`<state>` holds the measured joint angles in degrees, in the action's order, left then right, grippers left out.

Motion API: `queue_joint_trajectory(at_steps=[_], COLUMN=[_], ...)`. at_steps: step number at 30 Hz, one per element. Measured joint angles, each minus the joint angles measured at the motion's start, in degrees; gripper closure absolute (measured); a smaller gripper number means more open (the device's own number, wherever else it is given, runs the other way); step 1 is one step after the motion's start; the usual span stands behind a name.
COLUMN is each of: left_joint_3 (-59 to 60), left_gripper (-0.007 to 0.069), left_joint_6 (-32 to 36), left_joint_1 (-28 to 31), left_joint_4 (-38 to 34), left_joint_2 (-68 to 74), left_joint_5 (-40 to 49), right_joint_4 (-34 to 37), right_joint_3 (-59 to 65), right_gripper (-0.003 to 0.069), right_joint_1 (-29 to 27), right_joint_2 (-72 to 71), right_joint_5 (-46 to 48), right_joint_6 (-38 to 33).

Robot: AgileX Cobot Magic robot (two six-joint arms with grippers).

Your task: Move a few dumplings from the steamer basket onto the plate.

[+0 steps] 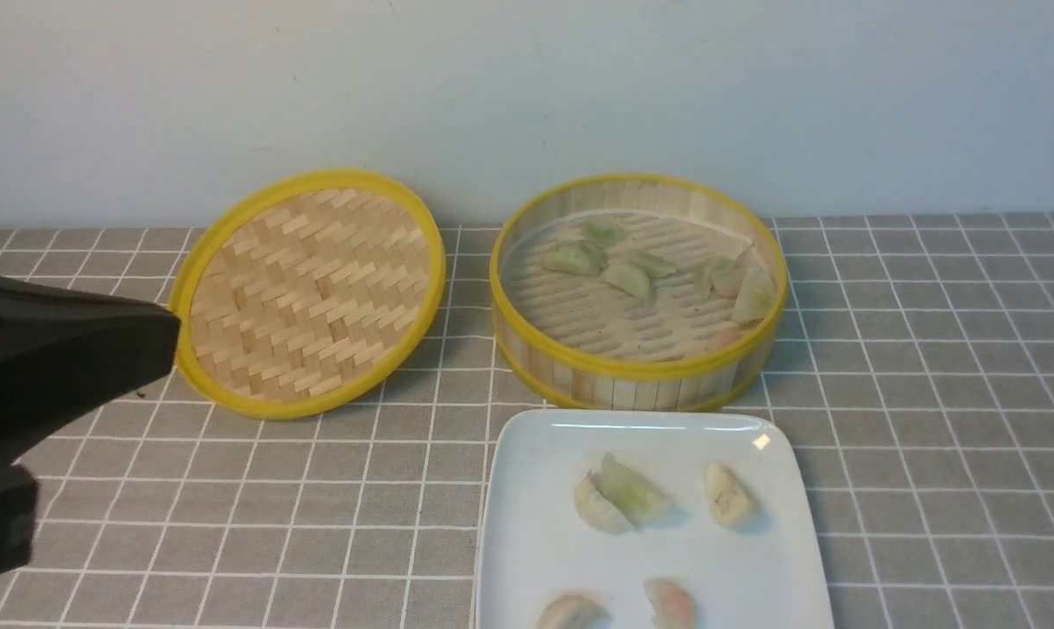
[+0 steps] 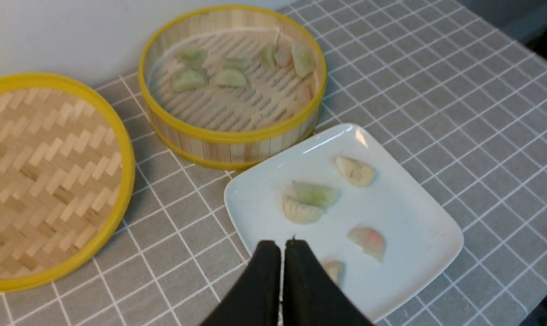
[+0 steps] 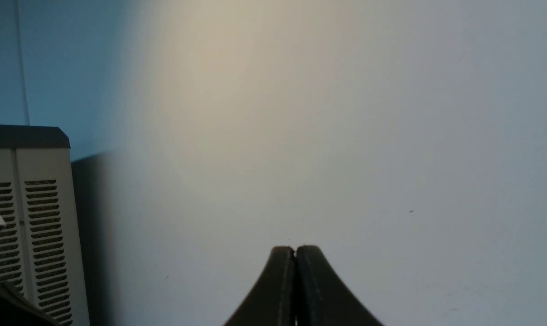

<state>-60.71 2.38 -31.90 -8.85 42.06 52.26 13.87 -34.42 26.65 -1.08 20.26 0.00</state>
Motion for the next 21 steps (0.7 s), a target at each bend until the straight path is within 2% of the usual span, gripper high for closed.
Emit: queue_joint_trajectory(at_steps=[15, 21], left_joint_3=[0.00, 3.87], left_gripper=[0.0629, 0.0629], left_joint_6=[-0.32, 1.27], left_joint_1=[0.00, 0.00], left_joint_4=[-0.71, 3.38], left_joint_2=[-1.54, -3.46], left_joint_5=[-0.34, -10.53], right_joint_4=[0.00, 0.00], right_joint_3=[0.00, 0.00], right_gripper=[0.0673, 0.0673], right_joint_1=[0.00, 0.00], right_joint_2=[0.00, 0.00], right_joint_5=[0.00, 0.00], right_joint_6=[0.00, 0.00])
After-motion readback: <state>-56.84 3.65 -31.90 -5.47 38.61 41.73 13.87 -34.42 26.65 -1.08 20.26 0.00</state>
